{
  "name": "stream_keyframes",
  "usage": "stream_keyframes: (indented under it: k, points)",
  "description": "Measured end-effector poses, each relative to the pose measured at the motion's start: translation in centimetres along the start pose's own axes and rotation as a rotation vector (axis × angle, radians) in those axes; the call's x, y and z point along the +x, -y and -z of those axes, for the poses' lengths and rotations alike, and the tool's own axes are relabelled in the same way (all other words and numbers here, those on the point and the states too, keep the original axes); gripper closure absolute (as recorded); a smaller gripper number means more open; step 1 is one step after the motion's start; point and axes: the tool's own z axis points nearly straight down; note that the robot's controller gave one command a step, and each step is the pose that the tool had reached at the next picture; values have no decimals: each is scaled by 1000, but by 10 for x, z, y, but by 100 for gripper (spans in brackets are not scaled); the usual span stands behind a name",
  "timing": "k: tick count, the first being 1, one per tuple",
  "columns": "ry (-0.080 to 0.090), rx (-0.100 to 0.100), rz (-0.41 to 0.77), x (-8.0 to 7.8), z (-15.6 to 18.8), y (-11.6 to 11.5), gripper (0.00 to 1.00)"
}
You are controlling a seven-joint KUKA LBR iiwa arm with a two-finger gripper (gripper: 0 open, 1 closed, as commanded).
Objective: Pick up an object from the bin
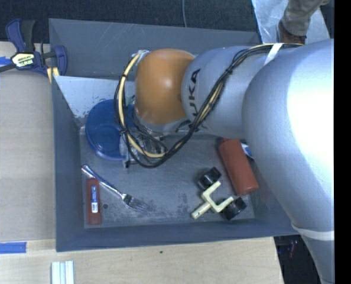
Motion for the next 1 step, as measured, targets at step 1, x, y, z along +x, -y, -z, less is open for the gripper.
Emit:
stream_keyframes:
  k: [1]
  points:
    - [0,-5,15,0,-3,20,100]
